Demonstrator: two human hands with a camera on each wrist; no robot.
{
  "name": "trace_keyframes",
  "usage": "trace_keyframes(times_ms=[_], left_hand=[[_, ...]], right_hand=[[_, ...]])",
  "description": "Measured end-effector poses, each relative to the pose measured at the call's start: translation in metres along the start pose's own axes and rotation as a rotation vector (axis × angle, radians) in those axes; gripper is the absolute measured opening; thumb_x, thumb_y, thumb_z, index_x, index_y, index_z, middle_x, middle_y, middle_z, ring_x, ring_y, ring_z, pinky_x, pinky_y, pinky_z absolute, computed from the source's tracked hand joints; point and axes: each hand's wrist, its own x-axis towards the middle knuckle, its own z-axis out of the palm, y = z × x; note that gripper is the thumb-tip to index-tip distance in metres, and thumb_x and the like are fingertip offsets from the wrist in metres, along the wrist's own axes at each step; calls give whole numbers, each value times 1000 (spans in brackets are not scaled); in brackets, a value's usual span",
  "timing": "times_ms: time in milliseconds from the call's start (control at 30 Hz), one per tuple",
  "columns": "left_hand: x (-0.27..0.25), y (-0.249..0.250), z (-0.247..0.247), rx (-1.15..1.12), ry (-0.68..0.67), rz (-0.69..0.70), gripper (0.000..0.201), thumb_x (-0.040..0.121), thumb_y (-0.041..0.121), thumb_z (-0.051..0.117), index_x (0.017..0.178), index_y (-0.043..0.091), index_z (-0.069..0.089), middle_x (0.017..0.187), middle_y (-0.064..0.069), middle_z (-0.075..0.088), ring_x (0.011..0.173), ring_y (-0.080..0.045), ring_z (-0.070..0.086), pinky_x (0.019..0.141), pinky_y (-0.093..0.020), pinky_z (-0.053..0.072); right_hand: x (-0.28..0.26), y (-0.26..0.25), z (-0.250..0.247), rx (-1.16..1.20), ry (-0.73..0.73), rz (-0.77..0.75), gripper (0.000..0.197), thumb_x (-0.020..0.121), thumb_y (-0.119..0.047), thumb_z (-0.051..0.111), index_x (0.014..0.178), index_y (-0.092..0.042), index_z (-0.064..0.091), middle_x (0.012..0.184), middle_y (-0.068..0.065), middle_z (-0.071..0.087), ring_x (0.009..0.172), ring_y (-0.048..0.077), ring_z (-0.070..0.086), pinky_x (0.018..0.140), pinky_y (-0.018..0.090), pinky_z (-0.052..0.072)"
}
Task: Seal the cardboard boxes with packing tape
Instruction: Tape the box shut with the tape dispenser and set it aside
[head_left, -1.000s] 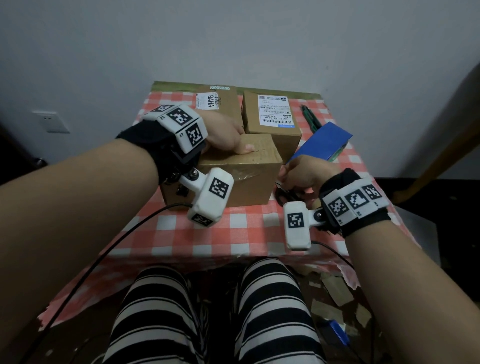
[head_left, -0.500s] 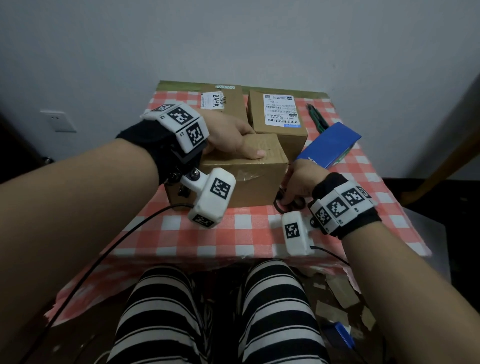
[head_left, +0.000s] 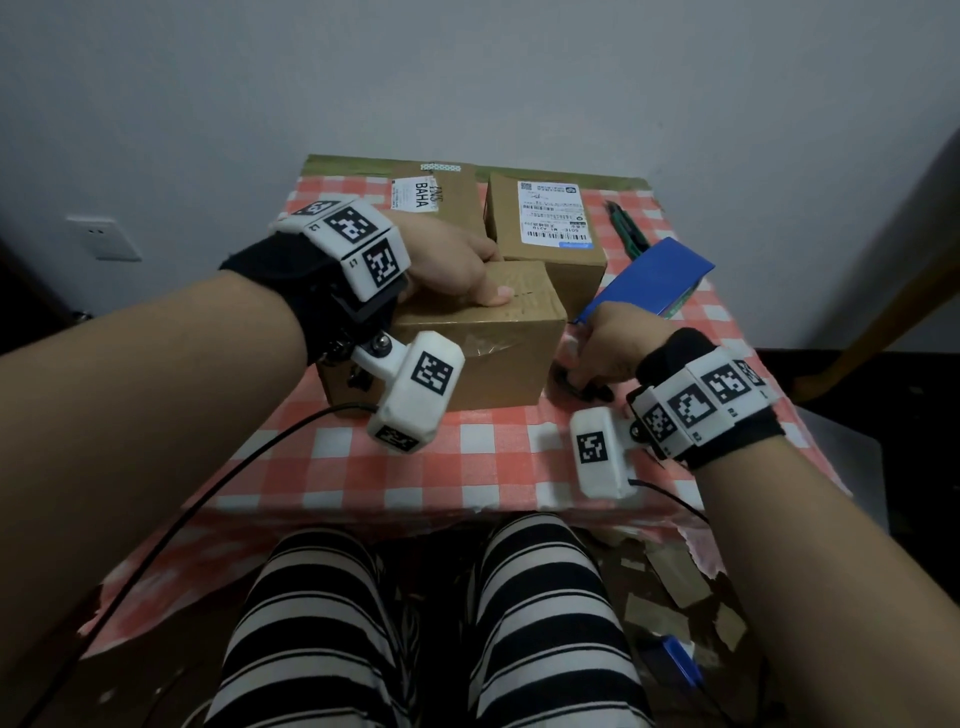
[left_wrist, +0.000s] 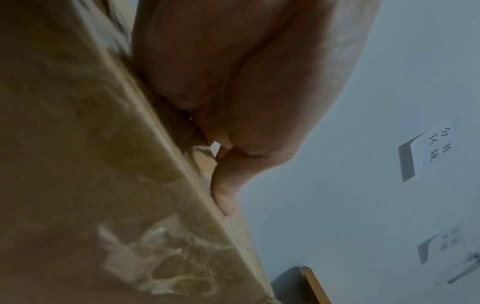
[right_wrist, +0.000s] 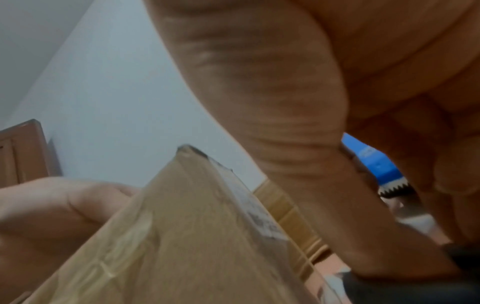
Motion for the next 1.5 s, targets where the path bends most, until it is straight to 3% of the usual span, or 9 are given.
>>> trace_keyframes(times_ms=[167, 400, 533, 633, 800, 933, 1133, 1333, 1500], left_hand=[[-5, -1, -1, 37, 95, 70, 58, 89, 24, 66, 139, 37, 38, 130, -5, 48, 115, -26, 51, 102, -44, 44], [-21, 13, 6, 134, 117, 204, 37, 71, 31, 82, 100, 32, 59, 122, 6, 56, 115, -17, 51, 100, -36, 40], [-35, 18, 8, 294, -20, 168, 86, 35, 53, 80, 113, 34, 50, 103, 14, 50, 95, -10, 49, 80, -29, 41], [-38, 21, 10, 493, -57, 156, 103, 38, 45, 85, 126, 31, 33, 100, 9, 45, 86, -7, 45, 67, -25, 38], [-39, 19, 19, 632, 15, 126, 109, 52, 28, 92, 135, 29, 22, 115, 0, 39, 105, -20, 44, 89, -35, 42], [-35, 17, 22, 628, 54, 135, 101, 63, 14, 88, 136, 28, 20, 116, -3, 40, 103, -22, 47, 86, -37, 45], [-28, 14, 16, 569, 43, 186, 83, 74, 11, 79, 134, 28, 24, 83, 1, 47, 69, -11, 46, 56, -23, 39], [-22, 6, 6, 412, -31, 175, 66, 73, 21, 79, 120, 37, 35, 100, -14, 59, 82, -22, 55, 64, -37, 51], [-24, 2, 0, 245, -129, 254, 31, 78, 8, 75, 88, 32, 59, 113, -29, 58, 81, -30, 58, 68, -41, 50]], right_hand=[[-6, 2, -4, 10, -27, -17, 21, 81, -20, 74, 95, -6, 69, 83, 6, 64, 74, 20, 57, 59, 25, 43], [-17, 12, -22, 126, 43, -16, 28, 82, -26, 73, 101, -5, 72, 99, 11, 74, 79, 21, 61, 72, 29, 48], [-20, 16, -32, 241, 101, -25, 26, 82, -24, 75, 99, -5, 70, 97, 12, 72, 85, 26, 67, 78, 35, 54], [-21, 16, -35, 364, 161, -47, 14, 85, -18, 72, 91, -6, 67, 80, 8, 67, 70, 21, 63, 69, 31, 55], [-17, 14, -38, 506, 243, -111, 18, 87, -12, 70, 77, -16, 56, 72, 1, 57, 62, 16, 56, 67, 29, 54], [-11, 11, -36, 630, 278, -172, 20, 85, -12, 73, 79, -19, 55, 76, 4, 59, 65, 16, 57, 66, 30, 52], [-10, 13, -33, 839, 335, -254, 25, 82, -7, 77, 81, -16, 54, 67, -3, 59, 51, 2, 60, 54, 15, 50], [-6, 14, -28, 899, 401, -328, 33, 74, -9, 83, 80, -17, 52, 66, -4, 52, 51, 2, 48, 54, 12, 46], [-5, 10, -24, 909, 407, -374, 32, 76, -11, 82, 80, -18, 52, 71, -2, 50, 62, 7, 47, 62, 15, 48]])
